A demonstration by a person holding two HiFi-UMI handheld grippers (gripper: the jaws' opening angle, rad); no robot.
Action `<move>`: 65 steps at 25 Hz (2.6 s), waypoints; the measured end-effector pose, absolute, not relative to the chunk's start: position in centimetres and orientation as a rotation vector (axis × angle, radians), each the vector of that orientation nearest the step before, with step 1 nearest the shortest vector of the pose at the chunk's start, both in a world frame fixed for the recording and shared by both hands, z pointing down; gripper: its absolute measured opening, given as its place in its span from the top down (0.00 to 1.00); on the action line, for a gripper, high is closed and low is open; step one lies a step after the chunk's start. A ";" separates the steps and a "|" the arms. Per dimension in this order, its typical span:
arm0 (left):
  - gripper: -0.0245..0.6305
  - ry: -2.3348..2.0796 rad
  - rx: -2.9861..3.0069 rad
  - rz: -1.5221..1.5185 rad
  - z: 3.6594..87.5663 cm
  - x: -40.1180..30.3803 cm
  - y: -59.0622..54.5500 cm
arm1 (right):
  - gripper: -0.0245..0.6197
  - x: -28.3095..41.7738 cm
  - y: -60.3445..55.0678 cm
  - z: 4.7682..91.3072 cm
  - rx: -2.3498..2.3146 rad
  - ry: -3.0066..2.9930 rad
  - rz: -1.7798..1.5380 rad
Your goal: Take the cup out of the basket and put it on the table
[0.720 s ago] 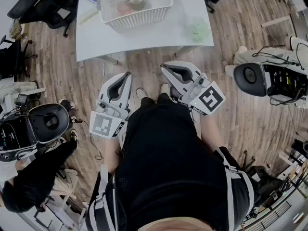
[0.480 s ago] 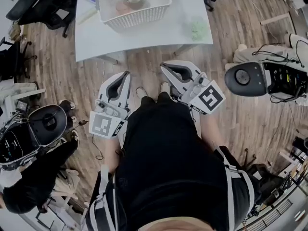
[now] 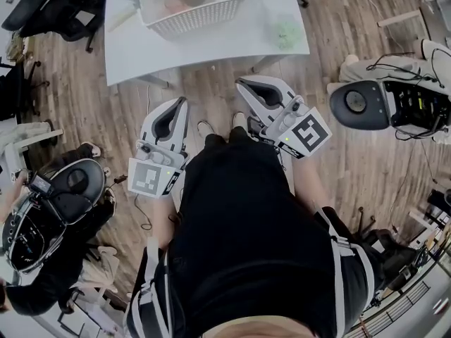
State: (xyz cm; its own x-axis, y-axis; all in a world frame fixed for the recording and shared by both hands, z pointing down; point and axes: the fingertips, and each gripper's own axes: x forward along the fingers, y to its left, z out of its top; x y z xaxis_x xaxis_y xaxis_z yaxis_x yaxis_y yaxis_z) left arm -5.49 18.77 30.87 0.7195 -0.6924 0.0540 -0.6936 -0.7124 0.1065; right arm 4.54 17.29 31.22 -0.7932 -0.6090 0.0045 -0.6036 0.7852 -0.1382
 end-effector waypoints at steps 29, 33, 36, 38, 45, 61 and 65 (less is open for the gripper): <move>0.93 -1.038 2.809 0.033 32.6 -9.3 18.3 | 0.93 1.7 16.4 31.5 -1.150 2.842 -0.265; 0.93 -1.056 2.815 0.041 32.5 -7.8 16.8 | 0.93 2.6 14.6 32.0 -1.166 2.897 -0.201; 0.93 -1.085 2.806 0.015 32.1 -6.5 15.2 | 0.93 3.6 12.9 32.0 -1.141 2.921 -0.190; 0.93 -1.116 2.791 -0.018 31.7 -6.0 13.9 | 0.93 4.0 11.4 32.0 -1.124 2.934 -0.175; 0.93 -1.145 2.768 -0.013 31.9 -4.3 9.6 | 0.93 5.0 6.4 31.9 -1.069 2.959 -0.147; 0.93 -1.247 2.711 0.005 31.8 0.2 1.9 | 0.93 8.7 -1.9 32.1 -0.913 2.975 -0.160; 0.93 -1.286 2.668 0.006 32.2 0.0 0.8 | 0.93 8.5 -2.8 32.7 -0.861 2.997 -0.188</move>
